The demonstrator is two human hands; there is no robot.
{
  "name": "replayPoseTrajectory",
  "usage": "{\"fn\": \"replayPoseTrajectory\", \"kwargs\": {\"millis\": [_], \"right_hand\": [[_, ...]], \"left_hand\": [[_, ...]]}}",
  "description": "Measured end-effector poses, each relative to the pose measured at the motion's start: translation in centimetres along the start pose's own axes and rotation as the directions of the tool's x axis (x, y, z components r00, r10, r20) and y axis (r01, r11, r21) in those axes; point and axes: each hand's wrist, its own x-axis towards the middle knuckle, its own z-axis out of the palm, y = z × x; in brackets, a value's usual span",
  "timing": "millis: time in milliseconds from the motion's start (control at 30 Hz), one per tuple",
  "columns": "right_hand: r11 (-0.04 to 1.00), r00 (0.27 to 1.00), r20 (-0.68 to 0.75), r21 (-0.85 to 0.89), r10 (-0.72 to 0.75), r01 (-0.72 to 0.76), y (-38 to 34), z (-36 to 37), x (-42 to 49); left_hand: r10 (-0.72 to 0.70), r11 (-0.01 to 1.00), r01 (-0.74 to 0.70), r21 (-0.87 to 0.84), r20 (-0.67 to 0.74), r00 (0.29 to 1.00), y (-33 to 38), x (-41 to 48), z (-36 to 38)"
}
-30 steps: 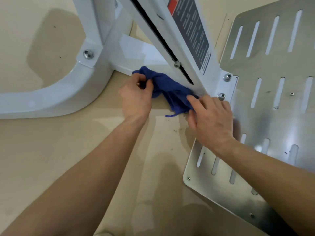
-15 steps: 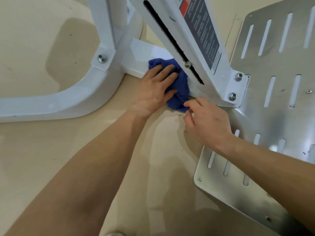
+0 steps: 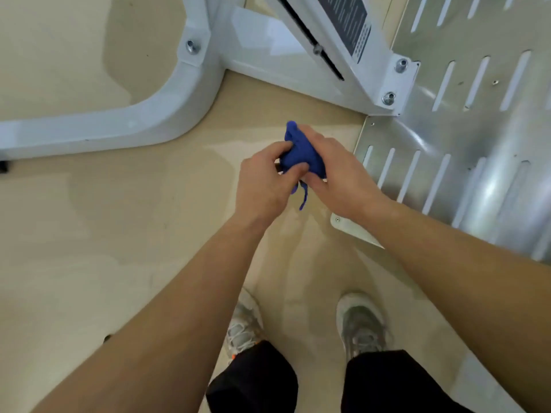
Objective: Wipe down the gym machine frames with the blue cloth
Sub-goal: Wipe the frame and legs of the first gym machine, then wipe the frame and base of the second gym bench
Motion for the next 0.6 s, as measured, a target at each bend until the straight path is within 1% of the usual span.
{"fn": "replayPoseTrajectory", "kwargs": {"millis": [67,167,233,300,467,600], "right_hand": [[1.000,1.000,0.001,0.012,0.014,-0.014,-1.8,-0.1,-2.1],[0.998,0.997,0.053,-0.025,0.063,-0.061,-4.4,-1.0,-5.5],[0.992,0.989,0.110,-0.091,0.102,-0.092,-6.3,-1.9,-7.6],[0.982,0.981,0.135,-0.146,0.138,-0.118,-8.2,-3.1,-9.6],[0.956,0.973,0.129,-0.248,0.193,-0.156,-15.2,-7.3,-14.3],[0.950,0.974,0.090,-0.255,0.209,-0.180,-22.4,-11.5,-17.8]], "left_hand": [[-0.081,0.996,0.084,-0.040,0.059,0.995,0.8,-3.1,-1.4],[-0.188,0.981,0.191,-0.026,0.095,0.978,2.0,-7.2,-3.7],[-0.258,0.966,0.255,0.045,0.091,0.962,3.1,-9.7,-5.4],[-0.326,0.940,0.315,0.132,0.074,0.943,4.4,-11.9,-7.2],[-0.451,0.863,0.420,0.281,0.054,0.891,9.9,-17.7,-12.2],[-0.514,0.823,0.466,0.326,0.076,0.854,15.7,-22.4,-16.0]]}}
